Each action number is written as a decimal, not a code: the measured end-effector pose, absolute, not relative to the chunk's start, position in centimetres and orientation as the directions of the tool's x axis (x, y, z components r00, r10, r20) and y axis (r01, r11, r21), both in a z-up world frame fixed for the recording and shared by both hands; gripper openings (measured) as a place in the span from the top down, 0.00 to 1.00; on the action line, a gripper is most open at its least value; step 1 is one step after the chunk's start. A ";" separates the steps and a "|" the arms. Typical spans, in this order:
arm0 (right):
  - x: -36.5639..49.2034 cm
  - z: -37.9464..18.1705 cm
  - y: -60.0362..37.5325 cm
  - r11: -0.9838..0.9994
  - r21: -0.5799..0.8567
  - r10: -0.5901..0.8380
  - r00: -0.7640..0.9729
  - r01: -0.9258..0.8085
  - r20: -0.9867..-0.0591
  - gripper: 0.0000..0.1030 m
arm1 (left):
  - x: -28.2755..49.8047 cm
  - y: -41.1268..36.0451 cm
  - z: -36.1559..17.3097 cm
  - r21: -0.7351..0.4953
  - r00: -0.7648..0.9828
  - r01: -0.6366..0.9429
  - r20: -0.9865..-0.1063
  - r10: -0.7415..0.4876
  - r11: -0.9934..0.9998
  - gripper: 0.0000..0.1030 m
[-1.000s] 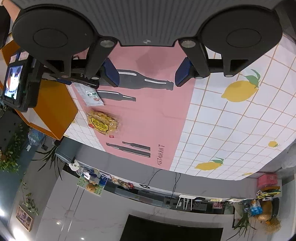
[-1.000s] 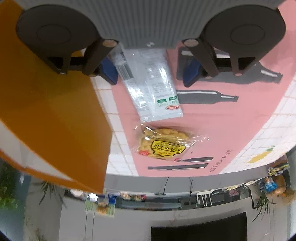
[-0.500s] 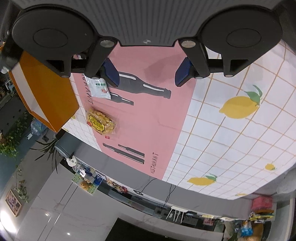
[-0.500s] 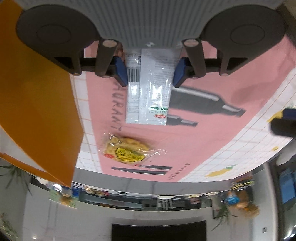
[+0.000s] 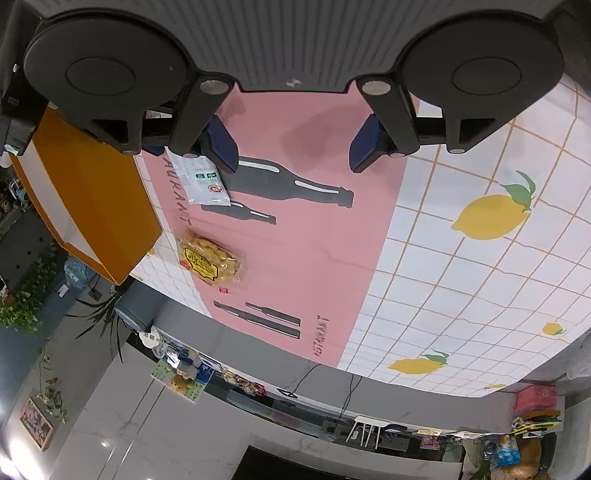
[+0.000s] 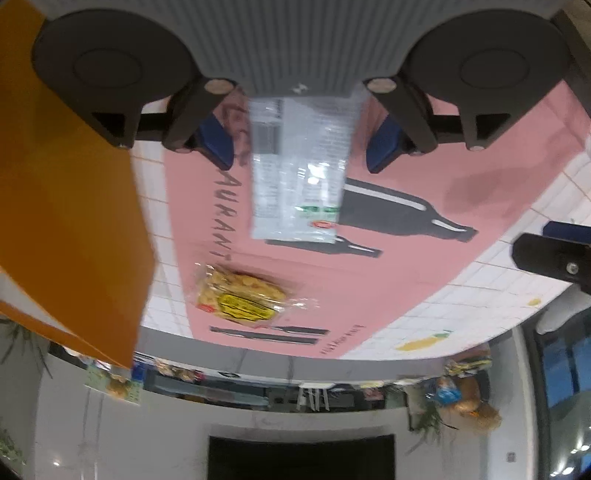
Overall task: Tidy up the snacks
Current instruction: 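Grasp the white sachet with the right tool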
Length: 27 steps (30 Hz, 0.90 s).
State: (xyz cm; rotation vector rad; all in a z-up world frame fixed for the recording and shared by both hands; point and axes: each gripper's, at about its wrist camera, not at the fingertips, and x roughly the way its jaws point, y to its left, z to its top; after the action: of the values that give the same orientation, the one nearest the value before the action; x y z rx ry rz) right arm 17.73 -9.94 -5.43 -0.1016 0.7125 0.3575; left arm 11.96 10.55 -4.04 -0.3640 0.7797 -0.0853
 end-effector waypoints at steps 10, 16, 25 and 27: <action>17.8 -6.0 -9.4 0.938 0.024 0.279 0.713 -0.345 -0.643 0.03 | 11.9 9.7 -4.1 -0.303 0.709 -0.043 -0.680 -0.184 0.952 0.21; 17.7 -6.1 -9.3 0.941 0.025 0.275 0.719 -0.338 -0.638 0.03 | 11.5 9.0 -3.8 -0.251 0.735 -0.036 -0.663 -0.145 0.967 0.12; 16.9 -5.8 -9.3 0.937 0.016 0.285 0.739 -0.349 -0.611 0.36 | 11.8 9.2 -3.8 -0.253 0.730 -0.052 -0.670 -0.136 0.966 0.07; 16.8 -5.5 -9.3 0.934 0.009 0.288 0.738 -0.357 -0.610 0.50 | 11.8 9.0 -3.8 -0.237 0.729 -0.050 -0.672 -0.127 0.970 0.07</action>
State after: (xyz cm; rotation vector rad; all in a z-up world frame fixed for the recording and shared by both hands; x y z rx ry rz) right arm 16.82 -9.28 -5.55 -0.1108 0.6506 0.3547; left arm 11.83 9.01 -3.77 -0.2469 0.7544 -0.0431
